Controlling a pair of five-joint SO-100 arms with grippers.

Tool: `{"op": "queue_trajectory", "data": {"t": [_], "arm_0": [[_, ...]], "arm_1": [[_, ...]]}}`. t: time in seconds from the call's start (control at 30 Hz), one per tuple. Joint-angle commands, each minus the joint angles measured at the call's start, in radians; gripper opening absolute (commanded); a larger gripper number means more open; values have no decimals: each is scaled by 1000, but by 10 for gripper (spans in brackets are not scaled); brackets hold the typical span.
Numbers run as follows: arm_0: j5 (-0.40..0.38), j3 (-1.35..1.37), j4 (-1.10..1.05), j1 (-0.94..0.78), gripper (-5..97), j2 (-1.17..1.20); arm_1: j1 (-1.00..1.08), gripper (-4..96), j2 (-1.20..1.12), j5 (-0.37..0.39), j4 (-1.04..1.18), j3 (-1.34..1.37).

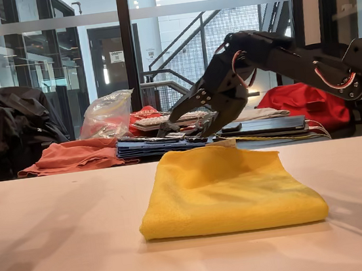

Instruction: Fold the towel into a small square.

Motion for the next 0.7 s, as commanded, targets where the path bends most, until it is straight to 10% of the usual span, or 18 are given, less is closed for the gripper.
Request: {"op": "queue_trajectory", "data": {"t": [0.0, 0.33, 0.53, 0.67], "arm_0": [[-5, -17, 8, 11, 273, 25], [14, -9, 245, 152, 228, 213], [155, -20, 388, 233, -24, 290], [213, -21, 449, 281, 24, 328]], "arm_1": [[-3, 135, 6, 2, -6, -31], [21, 126, 0, -2, -6, -18], [192, 126, -225, 0, -121, -115], [262, 79, -430, 2, -279, -282]]}}
